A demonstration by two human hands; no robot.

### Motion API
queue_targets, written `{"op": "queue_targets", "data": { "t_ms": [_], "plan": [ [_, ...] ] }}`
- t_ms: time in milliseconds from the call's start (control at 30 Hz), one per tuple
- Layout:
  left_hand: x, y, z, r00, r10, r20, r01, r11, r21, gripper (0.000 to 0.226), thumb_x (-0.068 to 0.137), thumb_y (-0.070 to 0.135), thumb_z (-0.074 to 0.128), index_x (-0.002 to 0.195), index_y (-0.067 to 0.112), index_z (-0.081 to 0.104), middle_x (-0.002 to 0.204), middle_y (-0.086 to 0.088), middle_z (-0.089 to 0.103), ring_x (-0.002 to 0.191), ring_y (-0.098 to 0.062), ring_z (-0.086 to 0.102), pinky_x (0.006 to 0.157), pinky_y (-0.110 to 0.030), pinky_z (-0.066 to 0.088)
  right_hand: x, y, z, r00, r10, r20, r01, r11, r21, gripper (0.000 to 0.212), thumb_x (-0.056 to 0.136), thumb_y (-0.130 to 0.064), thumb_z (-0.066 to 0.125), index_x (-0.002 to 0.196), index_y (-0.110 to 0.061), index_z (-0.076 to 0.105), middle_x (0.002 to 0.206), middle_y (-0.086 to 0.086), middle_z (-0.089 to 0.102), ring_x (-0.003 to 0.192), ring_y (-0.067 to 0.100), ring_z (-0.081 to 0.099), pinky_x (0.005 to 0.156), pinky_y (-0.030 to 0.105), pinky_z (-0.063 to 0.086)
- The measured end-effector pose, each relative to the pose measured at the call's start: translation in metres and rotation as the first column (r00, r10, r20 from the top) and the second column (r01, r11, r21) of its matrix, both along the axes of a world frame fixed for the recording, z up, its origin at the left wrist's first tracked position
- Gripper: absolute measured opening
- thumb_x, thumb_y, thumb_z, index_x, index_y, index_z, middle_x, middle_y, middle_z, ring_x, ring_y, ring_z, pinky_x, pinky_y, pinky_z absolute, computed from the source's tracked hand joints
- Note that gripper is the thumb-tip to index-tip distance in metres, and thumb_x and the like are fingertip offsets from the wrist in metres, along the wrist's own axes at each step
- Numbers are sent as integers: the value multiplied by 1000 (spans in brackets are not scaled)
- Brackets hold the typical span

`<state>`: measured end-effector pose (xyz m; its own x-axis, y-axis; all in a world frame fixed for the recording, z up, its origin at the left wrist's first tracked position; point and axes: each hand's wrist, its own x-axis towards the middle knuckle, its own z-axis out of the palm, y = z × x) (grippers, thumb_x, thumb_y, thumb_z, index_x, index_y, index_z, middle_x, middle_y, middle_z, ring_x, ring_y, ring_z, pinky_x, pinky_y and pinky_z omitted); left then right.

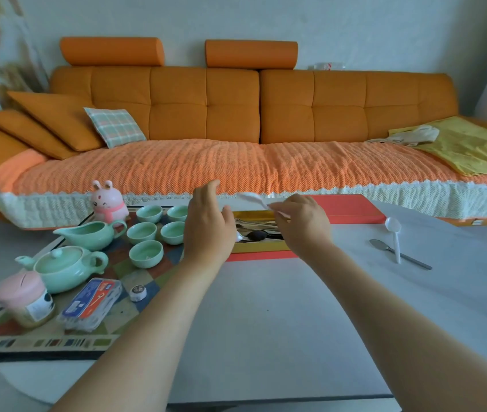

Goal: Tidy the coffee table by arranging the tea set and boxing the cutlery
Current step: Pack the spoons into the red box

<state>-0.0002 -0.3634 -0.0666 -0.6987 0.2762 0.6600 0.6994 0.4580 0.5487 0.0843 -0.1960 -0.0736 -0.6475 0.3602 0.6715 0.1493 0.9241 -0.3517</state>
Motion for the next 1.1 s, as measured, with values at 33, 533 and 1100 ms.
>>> {"op": "queue_targets", "data": {
  "t_ms": [33,533,1100],
  "plan": [
    [-3,-2,-2,998,-23,-61,19,998,-53,45,97,15,52,141,14,42,138,-5,48,123,-22,47,96,-34,44,-1,2,-4,996,-16,88,11,998,58,21,90,-18,64,103,-30,76,87,-1,64,84,26,55,68,36,45],
    [-1,-9,-22,965,-262,10,203,720,-663,48,100,39,45,146,26,44,149,8,46,141,-14,33,111,-34,27,7,4,-15,873,202,443,-203,978,-47,37,94,-23,41,116,-28,70,108,-4,64,103,17,53,90,38,46],
    [90,105,-27,884,-466,39,410,732,-544,43,99,29,47,141,23,47,143,6,47,134,-17,38,110,-39,34,121,118,-19,835,-304,458,360,932,-36,37,95,-30,50,132,-31,56,136,7,45,126,29,39,104,44,34]
  ]
}}
